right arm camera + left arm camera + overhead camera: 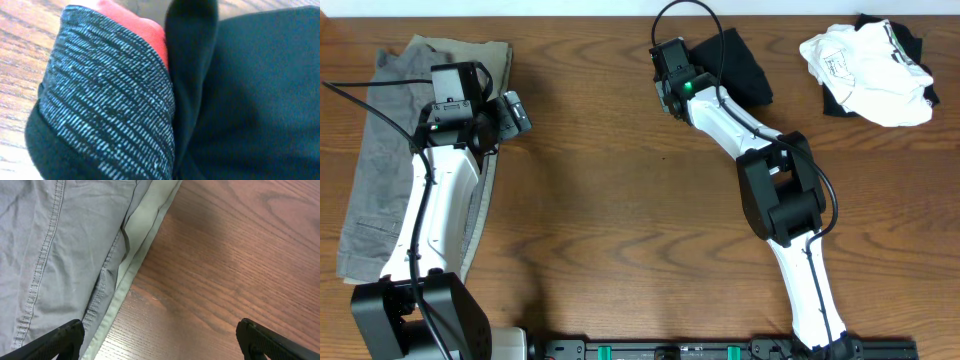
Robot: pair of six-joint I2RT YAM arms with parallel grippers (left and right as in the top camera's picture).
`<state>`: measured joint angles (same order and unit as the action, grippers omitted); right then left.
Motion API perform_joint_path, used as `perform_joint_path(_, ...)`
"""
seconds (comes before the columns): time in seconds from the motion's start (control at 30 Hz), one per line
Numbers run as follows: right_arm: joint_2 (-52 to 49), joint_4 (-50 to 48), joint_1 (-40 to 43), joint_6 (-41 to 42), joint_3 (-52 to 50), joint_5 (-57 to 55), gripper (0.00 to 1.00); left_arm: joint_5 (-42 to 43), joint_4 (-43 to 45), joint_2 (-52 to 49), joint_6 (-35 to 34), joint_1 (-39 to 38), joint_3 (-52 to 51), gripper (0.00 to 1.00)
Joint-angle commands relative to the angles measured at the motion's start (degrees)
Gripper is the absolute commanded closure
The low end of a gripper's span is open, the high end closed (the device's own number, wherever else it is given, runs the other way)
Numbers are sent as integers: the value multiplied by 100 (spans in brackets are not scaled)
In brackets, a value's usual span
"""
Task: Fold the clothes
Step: 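Carry the black pants bundle with the right gripper toward the top-right pile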
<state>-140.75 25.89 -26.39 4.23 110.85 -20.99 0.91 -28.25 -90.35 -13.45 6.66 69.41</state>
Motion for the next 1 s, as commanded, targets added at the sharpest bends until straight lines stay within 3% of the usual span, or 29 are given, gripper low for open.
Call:
perform_joint_path(0.0,-101,339,11,114,2,149,99,-9,-17,-28,92,13,-63,2)
perform_joint_path(0.53,1637,1812,651,-863,697,195,99,-9,-96,-28,90,13,-63,2)
perform_joint_path(0.97,2555,1519,2188,-1569,702,-125,99,-9,-103,-28,90,13,-63,2)
